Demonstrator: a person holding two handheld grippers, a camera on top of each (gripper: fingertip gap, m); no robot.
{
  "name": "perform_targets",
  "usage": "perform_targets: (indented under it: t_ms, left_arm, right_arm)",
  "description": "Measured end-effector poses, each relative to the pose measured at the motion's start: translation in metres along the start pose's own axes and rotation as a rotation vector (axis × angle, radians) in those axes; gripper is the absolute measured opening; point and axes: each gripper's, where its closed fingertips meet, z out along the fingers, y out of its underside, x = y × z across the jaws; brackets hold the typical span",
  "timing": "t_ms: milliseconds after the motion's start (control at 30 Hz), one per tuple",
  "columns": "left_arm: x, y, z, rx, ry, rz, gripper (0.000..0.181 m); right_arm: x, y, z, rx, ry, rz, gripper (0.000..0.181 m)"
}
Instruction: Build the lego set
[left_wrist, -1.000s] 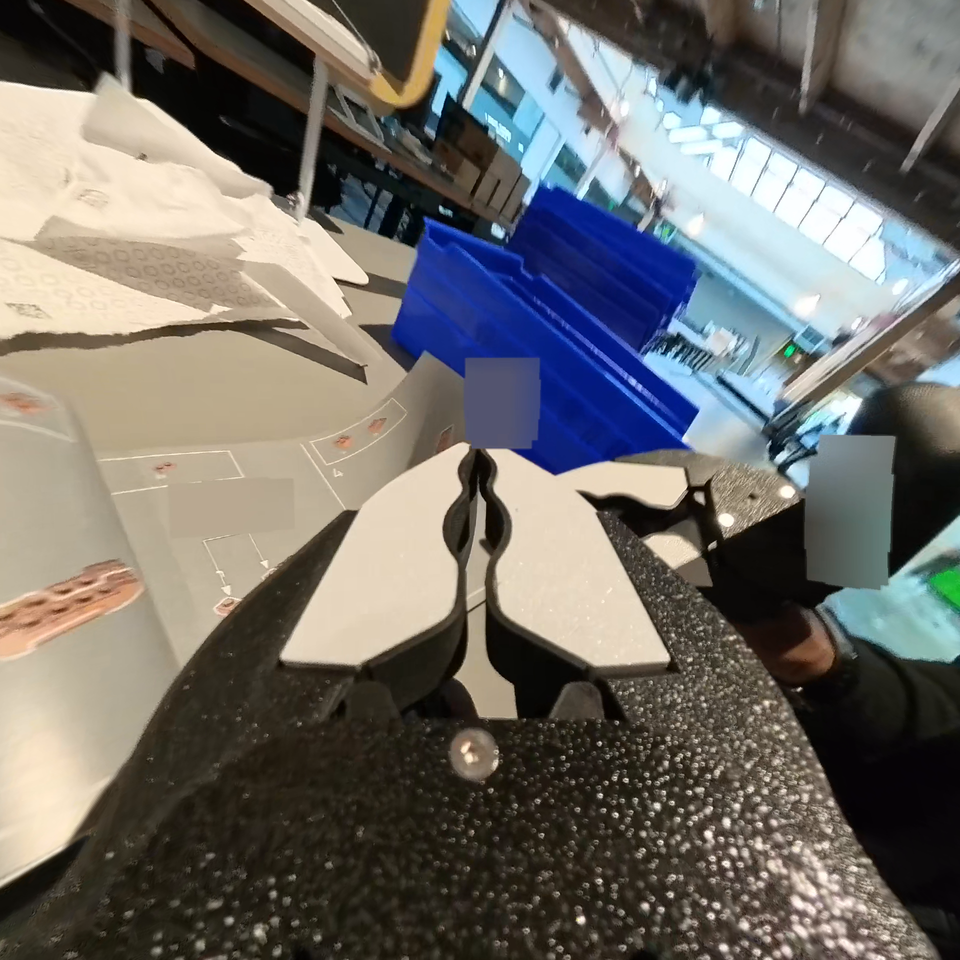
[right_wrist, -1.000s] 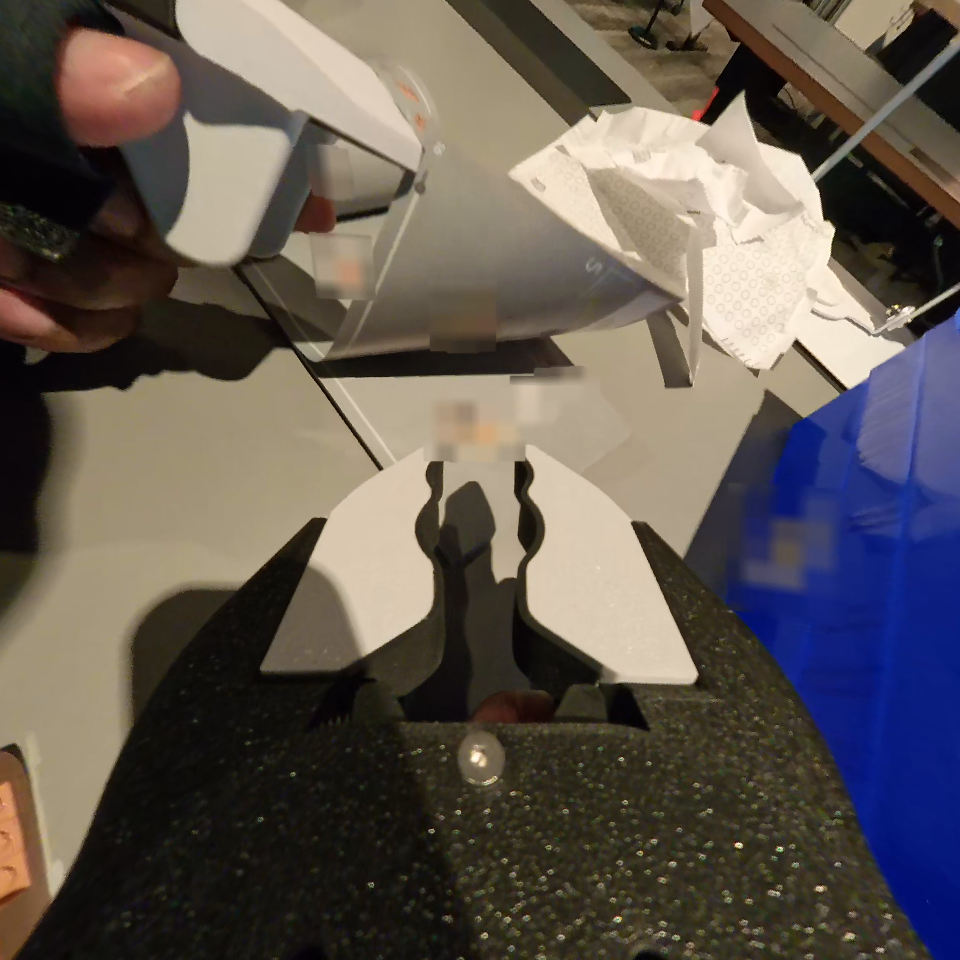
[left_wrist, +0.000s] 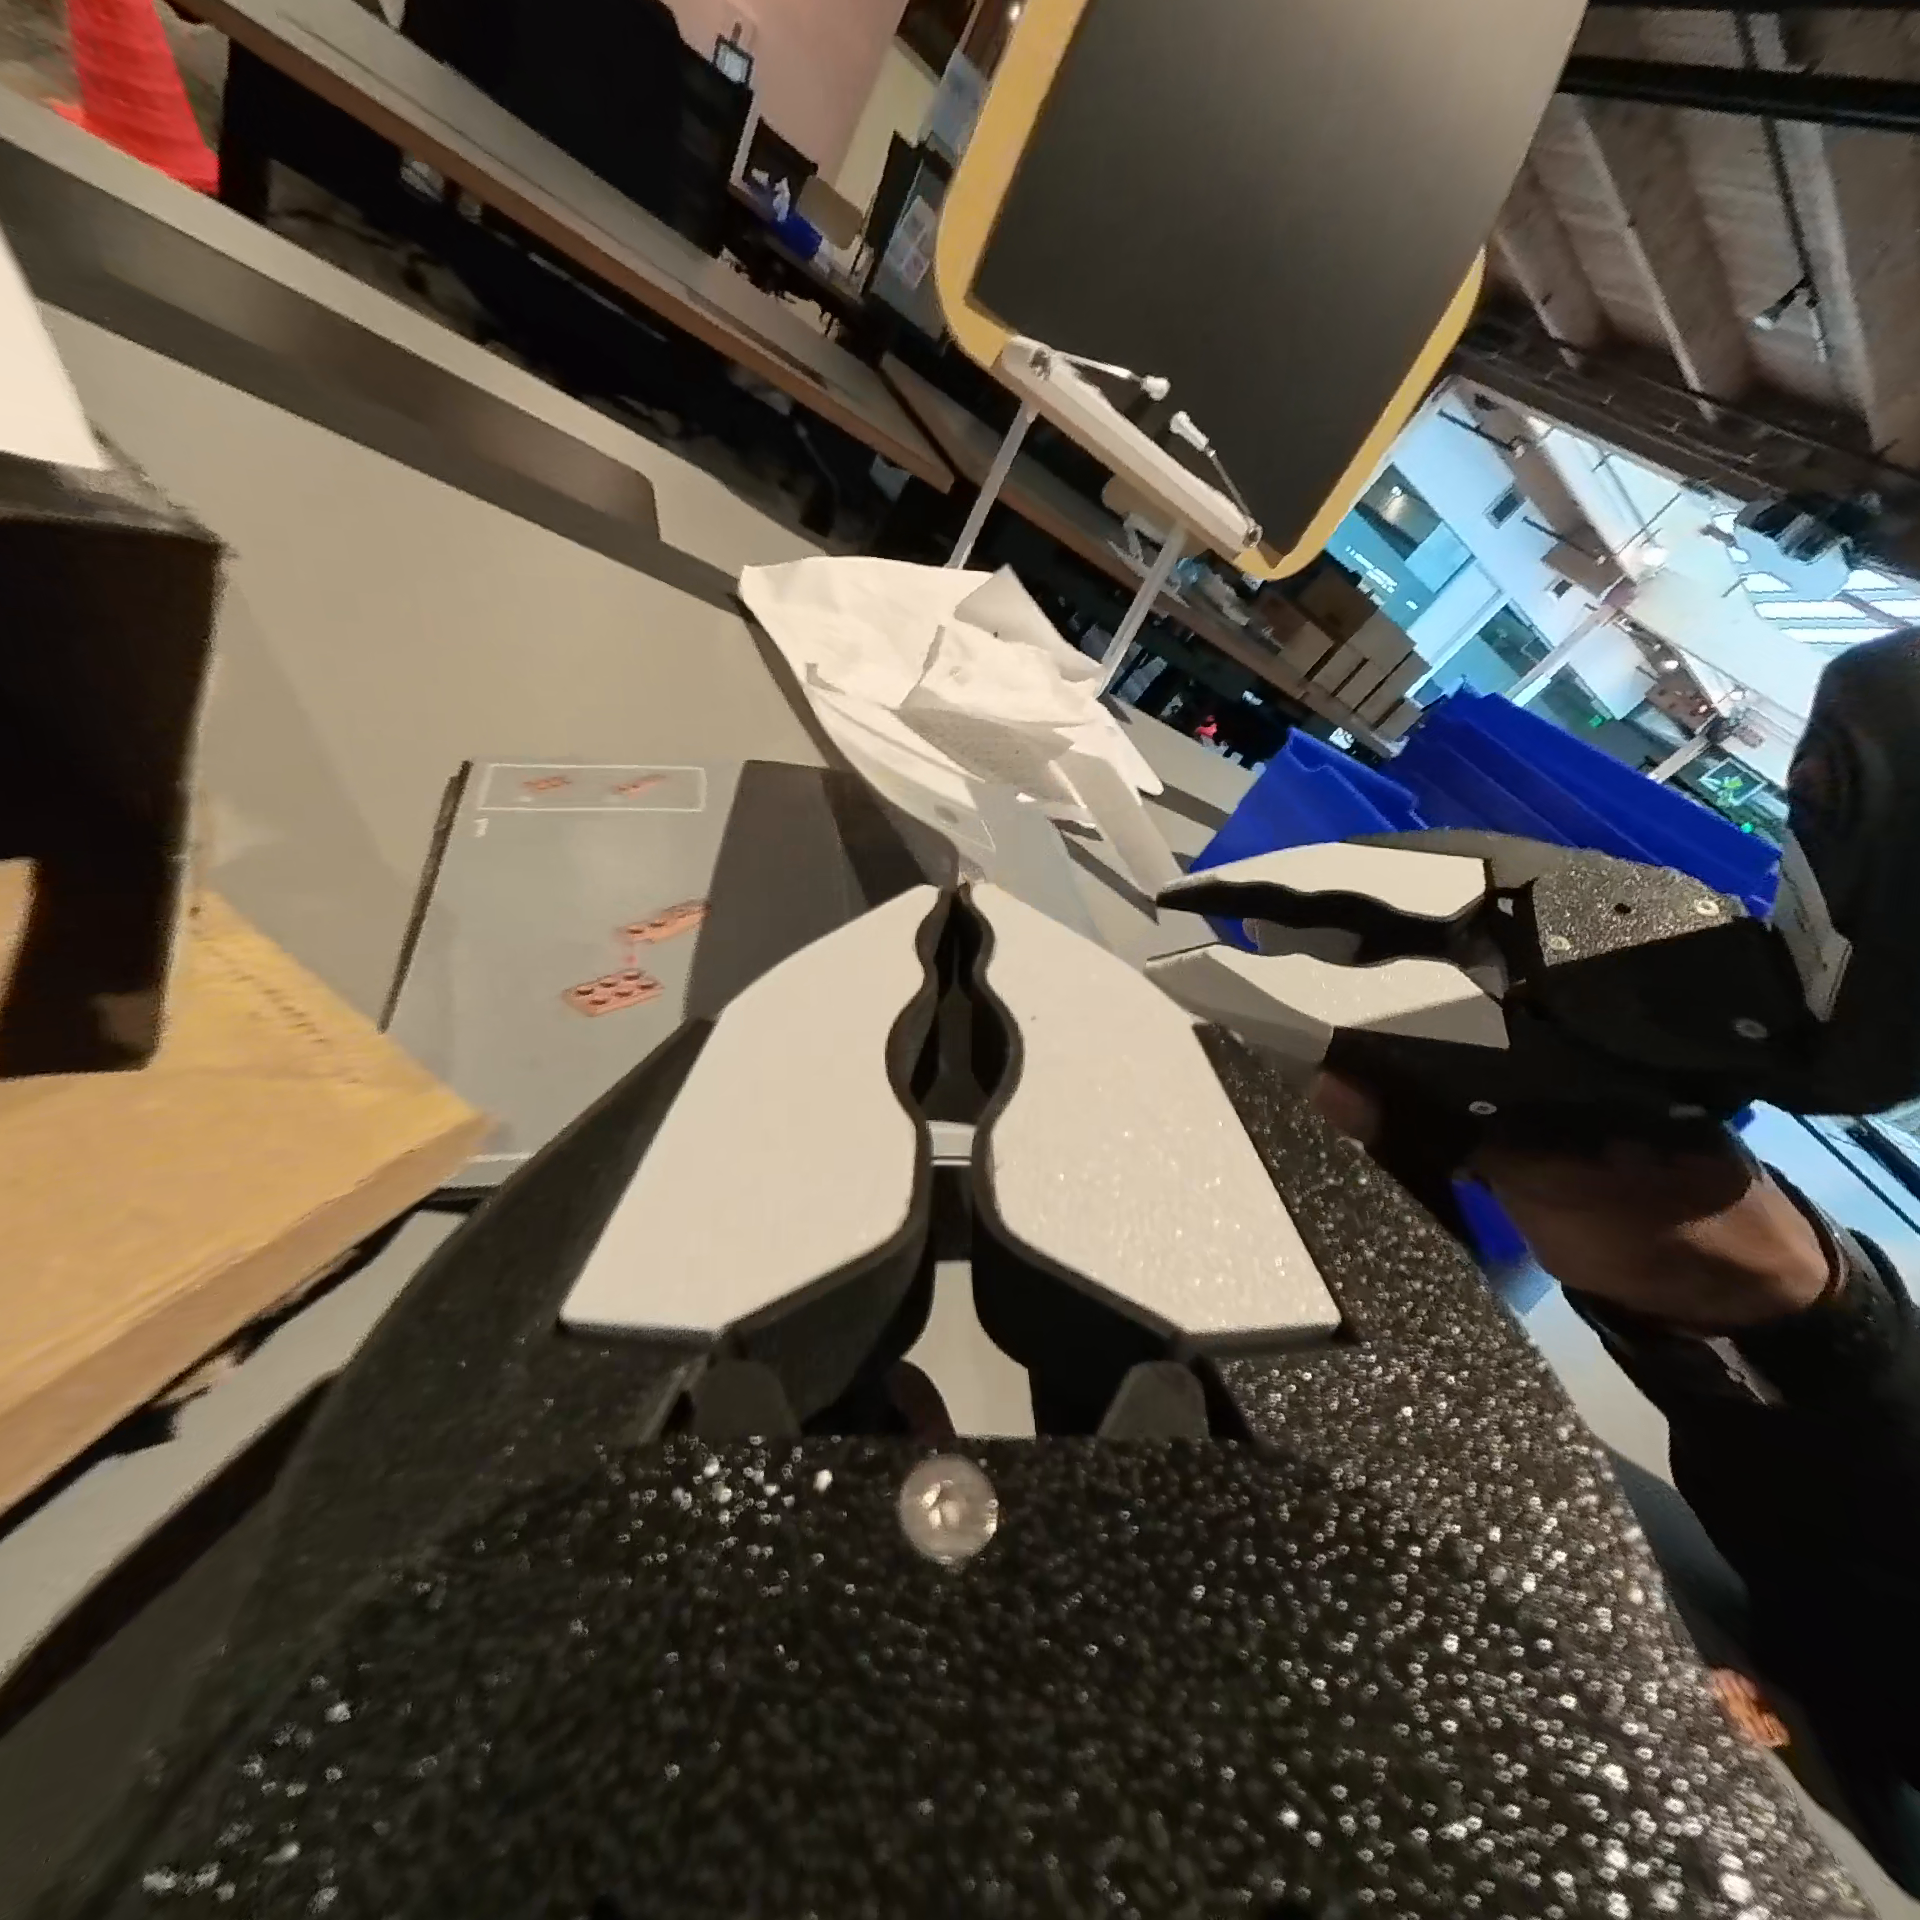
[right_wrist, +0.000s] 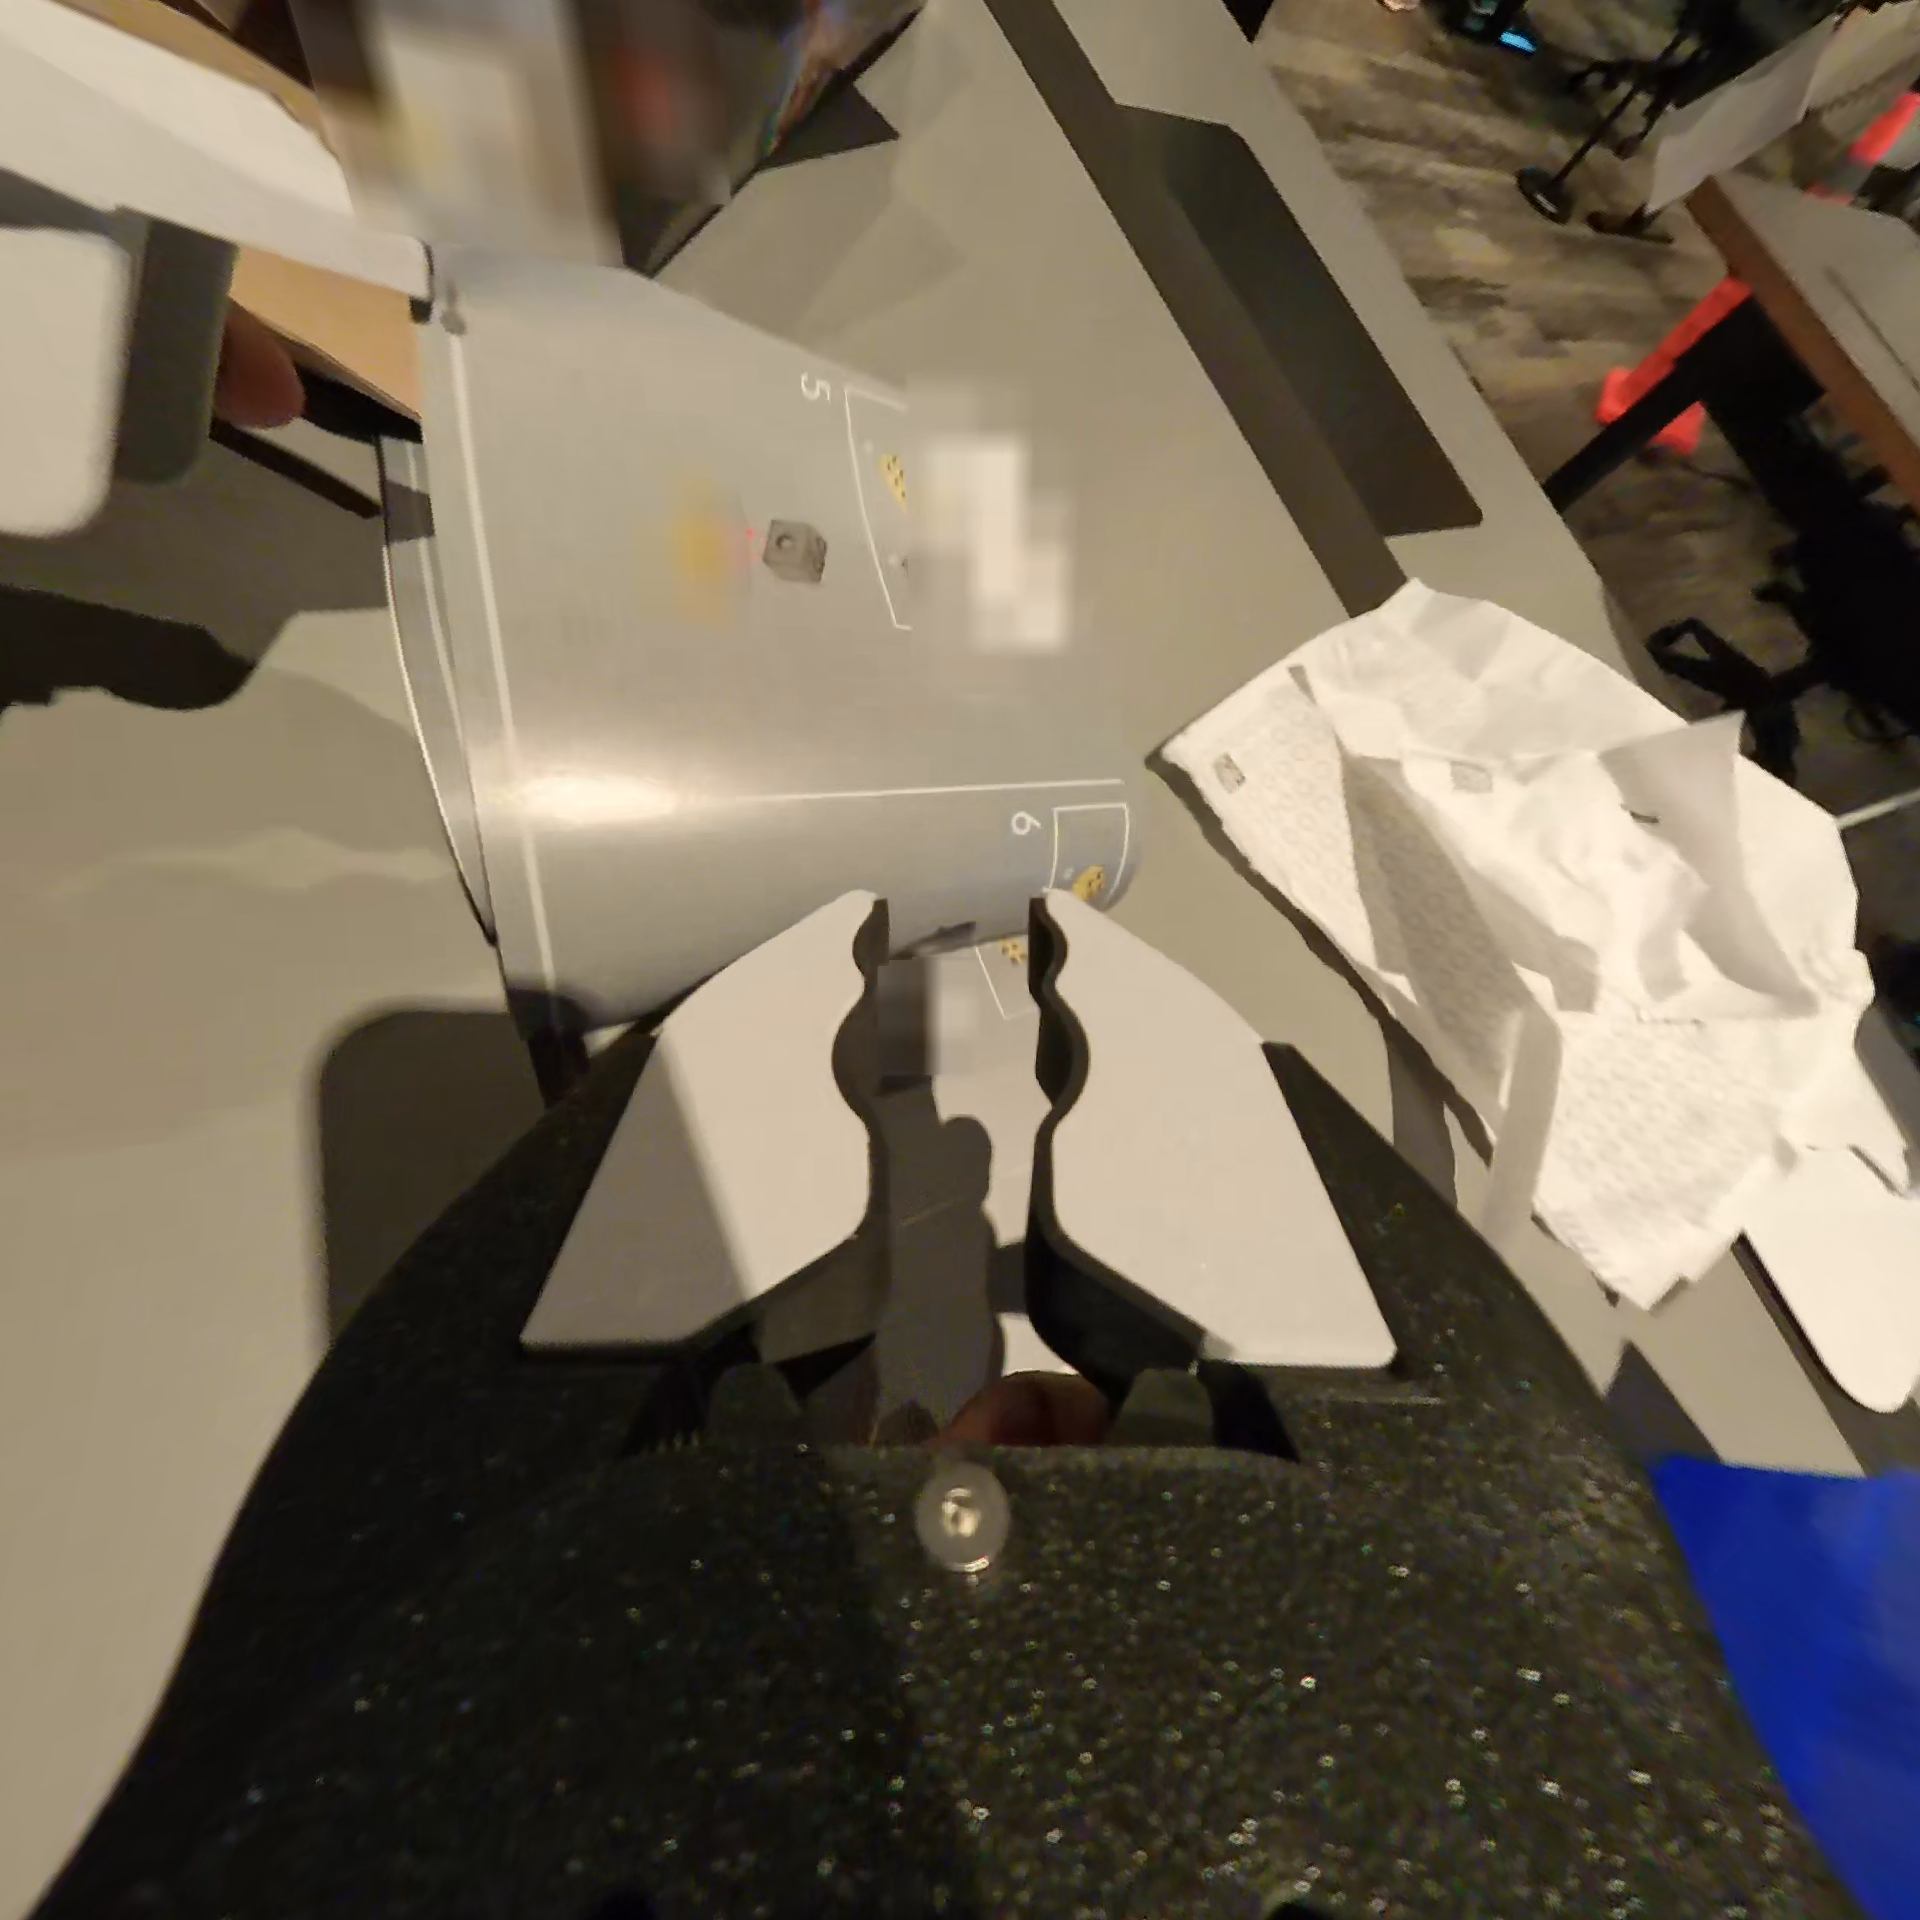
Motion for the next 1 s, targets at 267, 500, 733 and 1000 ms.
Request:
perform_targets:
  t_ms: [267,500,733,1000]
  left_arm:
    - [-0.015,0.003,-0.005,-0.063,-0.023,-0.001,0.000]
    - [-0.031,0.003,-0.015,-0.109,-0.048,0.002,0.009]
    - [-0.035,-0.008,-0.021,-0.083,-0.094,0.172,0.018]
    - [-0.012,0.015,0.010,-0.301,-0.035,0.635,0.019]
  right_arm:
    - [-0.013,-0.011,0.016,-0.015,-0.020,-0.078,0.025]
    - [-0.019,-0.018,0.028,-0.018,-0.031,-0.107,0.025]
    - [-0.024,-0.019,0.034,-0.022,-0.045,-0.123,0.025]
    - [-0.028,-0.023,0.037,-0.003,-0.070,-0.131,0.024]
